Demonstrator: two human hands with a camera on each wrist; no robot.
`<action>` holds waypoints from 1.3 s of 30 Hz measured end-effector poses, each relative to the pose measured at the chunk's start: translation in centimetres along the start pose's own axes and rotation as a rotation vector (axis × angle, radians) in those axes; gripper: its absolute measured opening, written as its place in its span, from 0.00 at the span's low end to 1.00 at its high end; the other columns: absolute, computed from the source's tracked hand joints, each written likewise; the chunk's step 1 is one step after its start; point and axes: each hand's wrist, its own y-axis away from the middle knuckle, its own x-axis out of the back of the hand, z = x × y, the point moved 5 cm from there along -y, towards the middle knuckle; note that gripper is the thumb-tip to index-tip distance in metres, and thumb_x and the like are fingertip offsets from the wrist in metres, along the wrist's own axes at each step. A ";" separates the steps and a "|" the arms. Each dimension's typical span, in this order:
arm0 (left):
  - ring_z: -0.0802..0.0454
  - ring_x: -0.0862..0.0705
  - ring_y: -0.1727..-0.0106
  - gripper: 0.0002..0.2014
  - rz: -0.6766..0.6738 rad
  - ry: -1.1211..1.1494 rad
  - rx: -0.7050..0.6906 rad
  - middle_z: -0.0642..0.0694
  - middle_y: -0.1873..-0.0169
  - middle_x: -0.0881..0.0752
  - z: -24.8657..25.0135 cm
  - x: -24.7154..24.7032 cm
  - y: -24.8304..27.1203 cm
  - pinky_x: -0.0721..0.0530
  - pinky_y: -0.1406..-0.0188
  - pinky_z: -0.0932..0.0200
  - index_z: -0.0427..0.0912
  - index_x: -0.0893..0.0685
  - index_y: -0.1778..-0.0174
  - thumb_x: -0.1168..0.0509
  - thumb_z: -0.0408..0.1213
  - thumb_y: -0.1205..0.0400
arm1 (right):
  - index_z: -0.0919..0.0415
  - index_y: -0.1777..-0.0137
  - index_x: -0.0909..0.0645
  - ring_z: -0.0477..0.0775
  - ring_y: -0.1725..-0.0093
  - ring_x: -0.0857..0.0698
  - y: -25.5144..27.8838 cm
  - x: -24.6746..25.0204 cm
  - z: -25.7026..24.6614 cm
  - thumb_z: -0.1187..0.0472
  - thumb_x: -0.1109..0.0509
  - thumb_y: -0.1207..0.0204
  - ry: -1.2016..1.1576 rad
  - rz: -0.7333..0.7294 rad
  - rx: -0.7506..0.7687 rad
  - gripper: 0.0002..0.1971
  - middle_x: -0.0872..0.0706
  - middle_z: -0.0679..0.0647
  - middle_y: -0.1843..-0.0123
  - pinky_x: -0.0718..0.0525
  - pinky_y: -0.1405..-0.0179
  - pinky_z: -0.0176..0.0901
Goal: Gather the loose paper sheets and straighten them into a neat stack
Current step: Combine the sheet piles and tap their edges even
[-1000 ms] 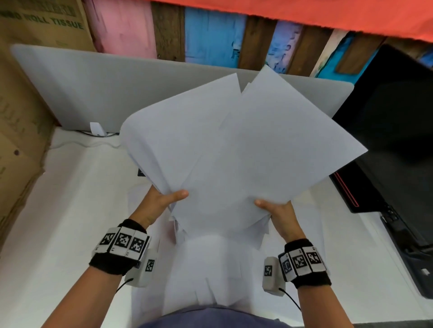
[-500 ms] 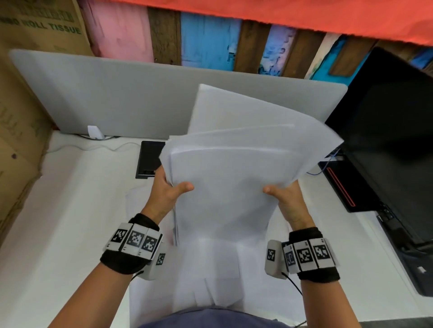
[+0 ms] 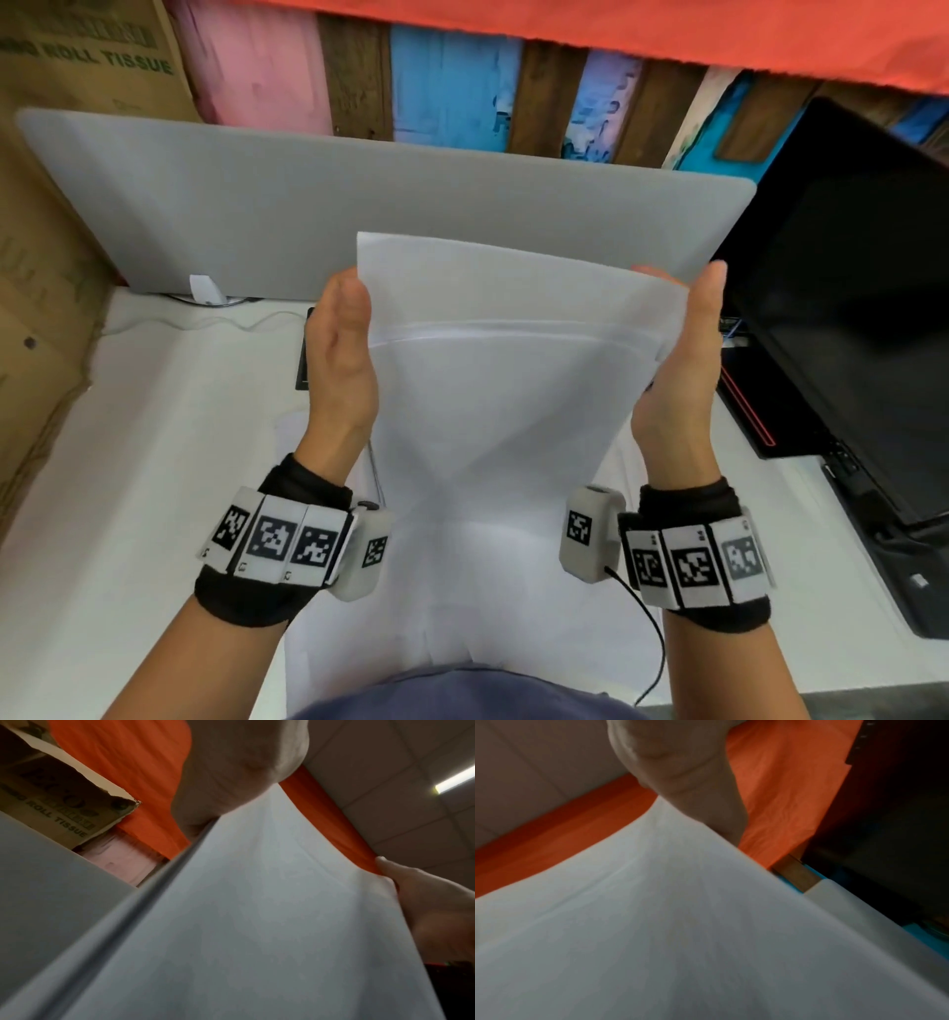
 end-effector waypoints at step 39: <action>0.70 0.14 0.54 0.30 -0.261 -0.032 0.253 0.68 0.59 0.11 -8.0 3.9 4.4 0.18 0.57 0.74 0.59 0.13 0.53 0.23 0.66 0.50 | 0.51 0.50 0.20 0.34 0.58 0.12 4.3 1.8 11.9 0.78 0.27 0.34 0.287 -0.327 -0.320 0.21 0.09 0.41 0.59 0.18 0.60 0.27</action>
